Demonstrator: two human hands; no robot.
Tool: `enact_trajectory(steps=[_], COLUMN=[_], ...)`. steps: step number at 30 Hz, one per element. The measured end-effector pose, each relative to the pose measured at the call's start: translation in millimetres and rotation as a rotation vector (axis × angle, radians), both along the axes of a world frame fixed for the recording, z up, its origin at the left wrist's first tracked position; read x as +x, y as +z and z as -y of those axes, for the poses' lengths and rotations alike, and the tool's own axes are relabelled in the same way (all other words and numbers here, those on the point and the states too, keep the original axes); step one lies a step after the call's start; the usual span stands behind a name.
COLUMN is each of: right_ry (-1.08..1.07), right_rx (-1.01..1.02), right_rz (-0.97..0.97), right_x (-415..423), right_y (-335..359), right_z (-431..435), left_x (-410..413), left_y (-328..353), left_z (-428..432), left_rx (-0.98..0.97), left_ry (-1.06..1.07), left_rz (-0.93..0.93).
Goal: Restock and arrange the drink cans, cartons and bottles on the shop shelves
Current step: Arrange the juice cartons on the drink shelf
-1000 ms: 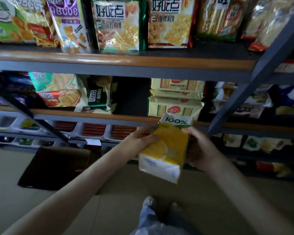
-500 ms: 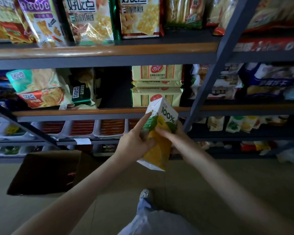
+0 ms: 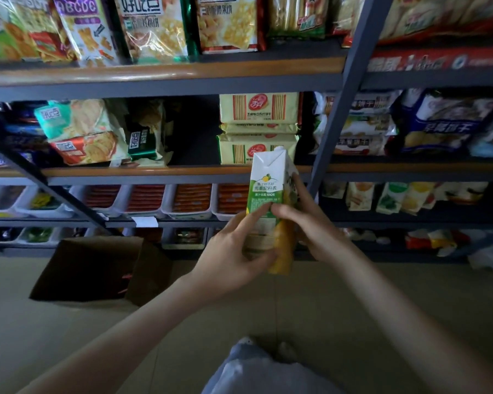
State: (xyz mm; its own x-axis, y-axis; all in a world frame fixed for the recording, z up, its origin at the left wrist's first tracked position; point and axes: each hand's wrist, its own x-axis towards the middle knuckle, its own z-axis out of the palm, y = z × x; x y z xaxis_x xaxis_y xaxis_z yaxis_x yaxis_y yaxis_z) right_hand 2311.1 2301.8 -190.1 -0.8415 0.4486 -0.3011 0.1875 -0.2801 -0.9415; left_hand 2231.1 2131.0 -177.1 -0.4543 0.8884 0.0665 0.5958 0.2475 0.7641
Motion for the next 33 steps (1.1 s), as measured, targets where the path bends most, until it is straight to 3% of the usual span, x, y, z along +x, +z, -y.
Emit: enact_trajectory(steps=[4, 8, 12, 15, 19, 21, 23, 28, 33], right_ry=[0.001, 0.017, 0.063, 0.078, -0.006, -0.066, -0.126, -0.259, -0.291], right_rx=[0.081, 0.061, -0.010, -0.084, -0.050, -0.050, -0.130, -0.514, -0.726], right_rz=[-0.097, -0.180, -0.157, -0.036, 0.158, 0.221, 0.248, 0.175, 0.046], right_x=[-0.2, -5.5, -13.0, -15.8, -25.3, -30.3, -29.9, -17.4, -14.7], right_y=[9.7, 18.2, 25.3, 30.8, 37.1, 35.9, 34.7, 36.5, 36.7], right_z=[-1.5, 9.7, 16.8, 17.1, 25.9, 32.2, 31.7, 23.6, 30.4], left_x=[-21.7, -37.6, -42.0, -46.2, -52.4, -51.8, -51.0, -60.1, -56.9], left_y=[3.2, 10.3, 14.7, 16.5, 17.2, 21.0, 26.4, 35.3, 29.0], left_z=[-2.9, -6.2, -6.7, -8.6, -7.8, -5.9, -2.6, 21.7, 18.3], left_rx=[0.076, 0.047, 0.061, 0.073, -0.120, -0.253, -0.293, -0.103, 0.185], left_ry=[-0.006, -0.149, -0.122, -0.013, 0.118, 0.080, 0.040, -0.182, -0.056], left_rz=[0.566, 0.843, 0.872, 0.855, 0.555, 0.339, 0.270, 0.384, 0.403])
